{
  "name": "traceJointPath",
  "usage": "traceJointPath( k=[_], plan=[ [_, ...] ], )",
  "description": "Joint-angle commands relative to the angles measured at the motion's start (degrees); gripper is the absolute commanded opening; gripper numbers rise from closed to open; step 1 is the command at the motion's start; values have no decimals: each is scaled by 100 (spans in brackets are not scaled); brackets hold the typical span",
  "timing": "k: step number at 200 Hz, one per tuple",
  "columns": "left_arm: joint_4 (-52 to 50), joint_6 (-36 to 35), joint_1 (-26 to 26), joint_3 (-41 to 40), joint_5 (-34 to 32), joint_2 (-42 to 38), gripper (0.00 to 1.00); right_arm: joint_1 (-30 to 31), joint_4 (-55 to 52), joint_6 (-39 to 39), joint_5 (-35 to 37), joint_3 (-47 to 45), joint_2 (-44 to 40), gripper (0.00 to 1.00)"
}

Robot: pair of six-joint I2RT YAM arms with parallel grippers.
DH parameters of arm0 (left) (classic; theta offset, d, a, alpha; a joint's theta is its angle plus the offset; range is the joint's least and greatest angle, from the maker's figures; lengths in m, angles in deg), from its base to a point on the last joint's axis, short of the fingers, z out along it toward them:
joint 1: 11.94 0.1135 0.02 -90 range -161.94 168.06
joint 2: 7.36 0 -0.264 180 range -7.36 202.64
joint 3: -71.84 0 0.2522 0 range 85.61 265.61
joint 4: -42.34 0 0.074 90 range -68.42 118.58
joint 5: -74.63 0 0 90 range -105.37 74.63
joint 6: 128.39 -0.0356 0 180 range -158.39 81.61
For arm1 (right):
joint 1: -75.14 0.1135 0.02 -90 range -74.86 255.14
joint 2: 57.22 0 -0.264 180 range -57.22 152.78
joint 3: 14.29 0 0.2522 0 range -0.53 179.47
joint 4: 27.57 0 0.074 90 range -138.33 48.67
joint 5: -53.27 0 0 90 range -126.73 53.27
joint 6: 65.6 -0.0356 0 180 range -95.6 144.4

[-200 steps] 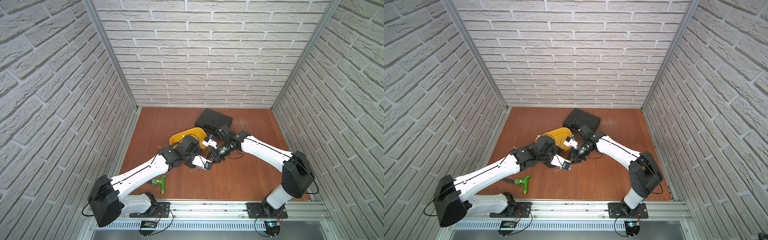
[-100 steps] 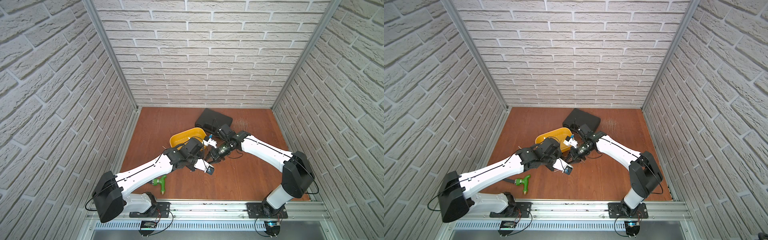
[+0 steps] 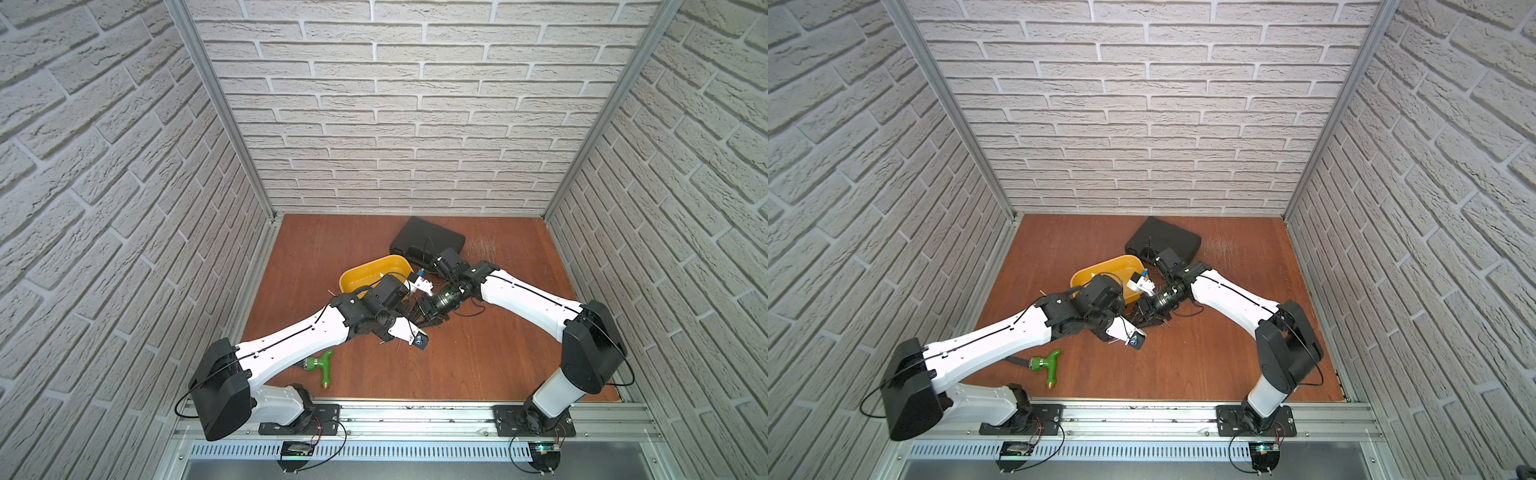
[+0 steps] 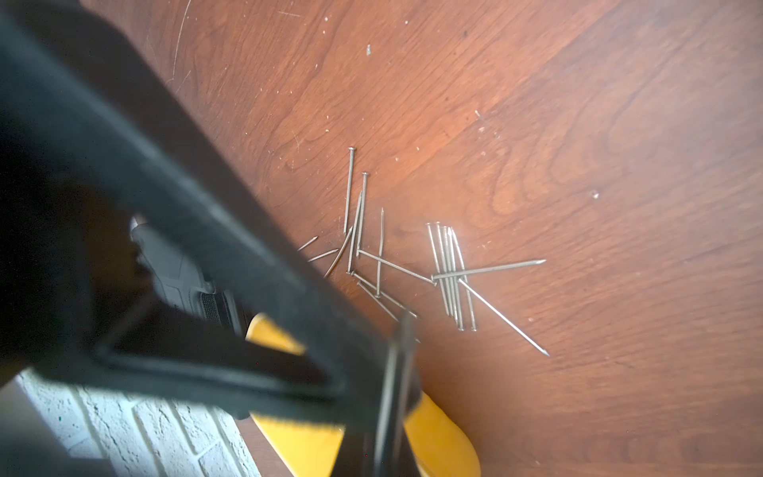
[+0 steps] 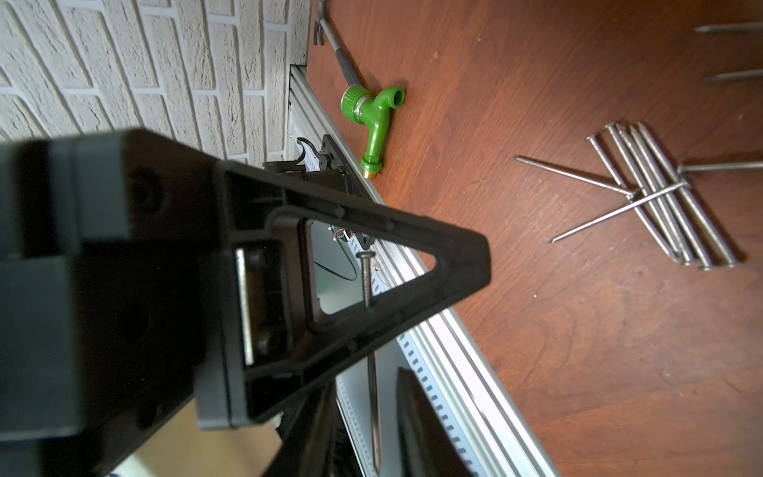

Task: Put the nails on the desktop into the storage box
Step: Pick up the nail from the center of the board.

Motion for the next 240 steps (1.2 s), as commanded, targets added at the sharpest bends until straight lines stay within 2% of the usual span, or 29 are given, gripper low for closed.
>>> traceJointPath(
  k=[1,37,62,79,100,143,161,184,240],
  plan=[
    [-60,537,98,119,133,72,0,-349,-146,84,67,174,-214,38],
    [156,2079,470,-16,386,51,0,-1210,-27,-199,613,123,-753,42],
    [391,3353,715,-108,481,-44,0,-1471,-36,-268,1220,169,-1020,43],
    [514,4607,875,-36,100,-106,0,-1487,-1,-327,1675,116,-1146,42],
    [139,6042,1173,287,-254,-10,0,-1482,181,-430,2061,-77,-1344,43],
    [-517,8686,1783,672,-429,297,0,-1304,288,-362,2682,-376,-1673,42],
    [-473,9635,2133,609,-173,334,0,-1161,274,-313,2884,-453,-1743,42],
    [-301,10345,2508,552,265,474,0,-970,247,-242,3115,-518,-1772,42],
    [-149,10700,2786,808,232,1368,0,-382,408,-267,3520,-660,-1612,41]
  ],
)
